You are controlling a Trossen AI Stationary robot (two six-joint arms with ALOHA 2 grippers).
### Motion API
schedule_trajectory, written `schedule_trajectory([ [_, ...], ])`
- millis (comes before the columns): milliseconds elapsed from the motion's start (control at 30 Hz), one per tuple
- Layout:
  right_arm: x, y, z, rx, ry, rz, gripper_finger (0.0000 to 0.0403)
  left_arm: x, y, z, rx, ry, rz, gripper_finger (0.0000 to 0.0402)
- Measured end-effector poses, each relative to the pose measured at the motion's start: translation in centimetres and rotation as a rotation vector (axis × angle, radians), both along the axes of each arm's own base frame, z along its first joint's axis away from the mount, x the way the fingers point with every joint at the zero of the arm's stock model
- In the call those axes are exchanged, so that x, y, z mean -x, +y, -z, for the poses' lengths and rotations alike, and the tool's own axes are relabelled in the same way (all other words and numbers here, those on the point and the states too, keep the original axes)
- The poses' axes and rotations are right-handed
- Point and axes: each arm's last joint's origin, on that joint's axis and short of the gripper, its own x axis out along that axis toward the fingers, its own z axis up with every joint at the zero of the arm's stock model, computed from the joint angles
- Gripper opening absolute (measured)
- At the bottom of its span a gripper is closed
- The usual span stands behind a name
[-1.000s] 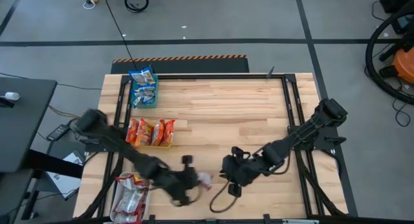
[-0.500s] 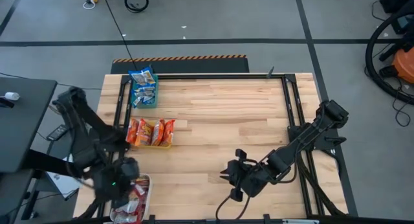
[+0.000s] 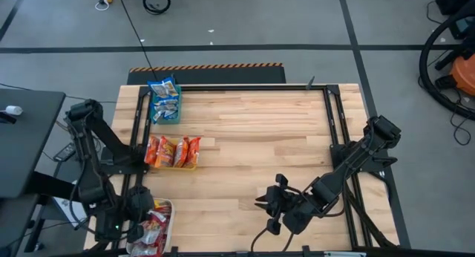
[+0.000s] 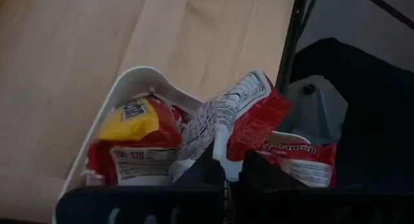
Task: Sort Maruchan noodles
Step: Put the red noodle pack into the white bin, then adjust the red noodle packs
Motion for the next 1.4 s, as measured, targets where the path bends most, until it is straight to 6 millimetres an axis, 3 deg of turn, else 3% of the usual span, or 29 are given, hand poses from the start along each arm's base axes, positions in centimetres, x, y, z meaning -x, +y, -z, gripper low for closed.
schedule_trajectory([
  [167, 0.2, 0.2, -0.1, 0.018, -0.024, 0.026, 0.0071, 0.0, -0.4, 0.2, 0.049, 0.030, 0.043, 0.0029],
  [367, 0.0, -0.2, -0.1, 0.007, -0.045, 0.080, 0.0071, 0.4, -0.2, -1.3, 0.071, 0.224, 0.151, 0.0102],
  [567, -1.1, -1.5, -0.3, 0.015, -0.076, 0.148, 0.0071, 0.5, -0.6, -5.7, 0.178, 0.248, 0.312, 0.0167],
  [667, -1.8, -2.4, -0.3, 0.010, -0.083, 0.180, 0.0071, 0.4, -0.8, -8.0, 0.242, 0.182, 0.313, 0.0172],
  [767, -2.4, -3.2, -0.3, 0.004, -0.087, 0.204, 0.0071, 0.1, -1.9, -8.7, 0.264, 0.049, 0.333, 0.0170],
  [933, -2.7, -3.7, -0.3, -0.007, -0.076, 0.204, 0.0071, -0.7, -5.1, -7.2, 0.324, -0.019, 0.339, 0.0162],
  [1200, -2.7, -3.7, -0.3, 0.015, -0.070, 0.190, 0.0071, -1.7, -8.7, -2.0, 0.177, 0.119, 0.376, 0.0144],
  [1300, -2.6, -3.5, -0.3, 0.015, -0.069, 0.183, 0.0071, -2.0, -9.5, 0.0, 0.076, 0.154, 0.472, 0.0142],
  [1400, -2.4, -3.2, -0.3, 0.015, -0.069, 0.175, 0.0071, -2.1, -8.9, 1.5, -0.058, 0.250, 0.522, 0.0141],
])
